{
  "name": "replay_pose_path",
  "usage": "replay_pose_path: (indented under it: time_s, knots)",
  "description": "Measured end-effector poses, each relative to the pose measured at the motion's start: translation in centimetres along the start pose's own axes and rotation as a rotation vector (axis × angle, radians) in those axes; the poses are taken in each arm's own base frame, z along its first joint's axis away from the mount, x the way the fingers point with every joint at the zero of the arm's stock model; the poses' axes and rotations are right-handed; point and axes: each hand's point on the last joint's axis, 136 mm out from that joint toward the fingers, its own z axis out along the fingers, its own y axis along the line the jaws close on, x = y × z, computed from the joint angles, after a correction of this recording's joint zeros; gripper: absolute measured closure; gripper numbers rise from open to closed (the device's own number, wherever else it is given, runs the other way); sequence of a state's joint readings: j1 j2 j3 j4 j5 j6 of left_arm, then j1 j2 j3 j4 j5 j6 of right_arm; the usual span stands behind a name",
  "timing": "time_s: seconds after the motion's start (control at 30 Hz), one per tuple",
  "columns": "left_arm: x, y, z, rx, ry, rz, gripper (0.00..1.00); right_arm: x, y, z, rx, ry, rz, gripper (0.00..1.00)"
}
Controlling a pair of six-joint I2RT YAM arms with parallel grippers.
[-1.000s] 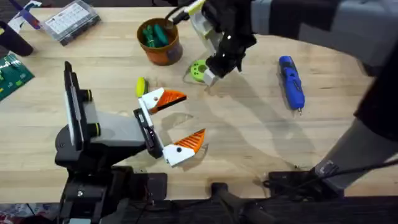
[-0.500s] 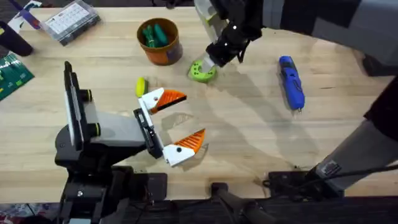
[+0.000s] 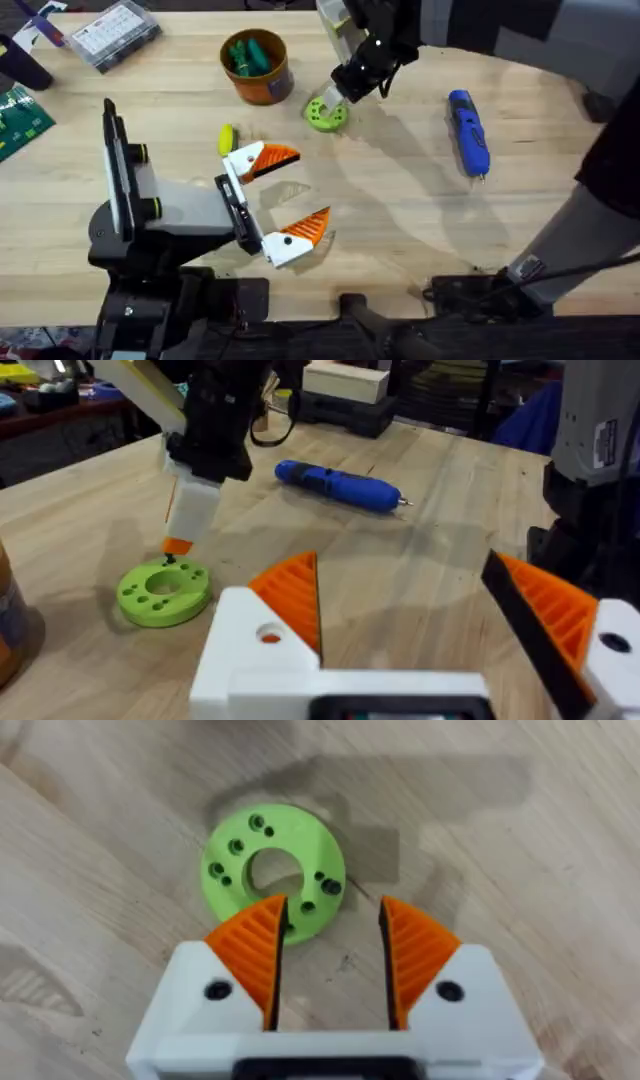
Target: Pick up the gripper from the table and insert it into the empty holder that is missing its gripper. Then pick up a screw, insert it into the mounting hole, and use the screwdriver to tighten it. Finally, clean up the table by picking up the vegetable and placing it into the bucket.
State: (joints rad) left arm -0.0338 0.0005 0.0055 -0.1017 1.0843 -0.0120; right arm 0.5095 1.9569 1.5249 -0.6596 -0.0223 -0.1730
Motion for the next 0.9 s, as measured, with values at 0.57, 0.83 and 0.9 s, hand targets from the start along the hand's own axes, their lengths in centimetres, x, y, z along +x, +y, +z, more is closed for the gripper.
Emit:
replay_pose_path:
  time_s: [0.57, 0.83, 0.9]
  knots:
    - [0.0, 0.0, 0.0, 0.000, 0.000, 0.000, 0.013, -0.7, -0.2, 1.3, 0.002, -0.023, -0.001, 0.471]
    - [0.0, 0.0, 0.0, 0.000, 0.000, 0.000, 0.013, 0.1, -0.1, 2.8, -0.004, 0.012, 0.001, 0.471]
    - [0.0, 0.0, 0.0, 0.000, 0.000, 0.000, 0.013, 0.0, -0.1, 2.8, -0.003, 0.007, 0.000, 0.471]
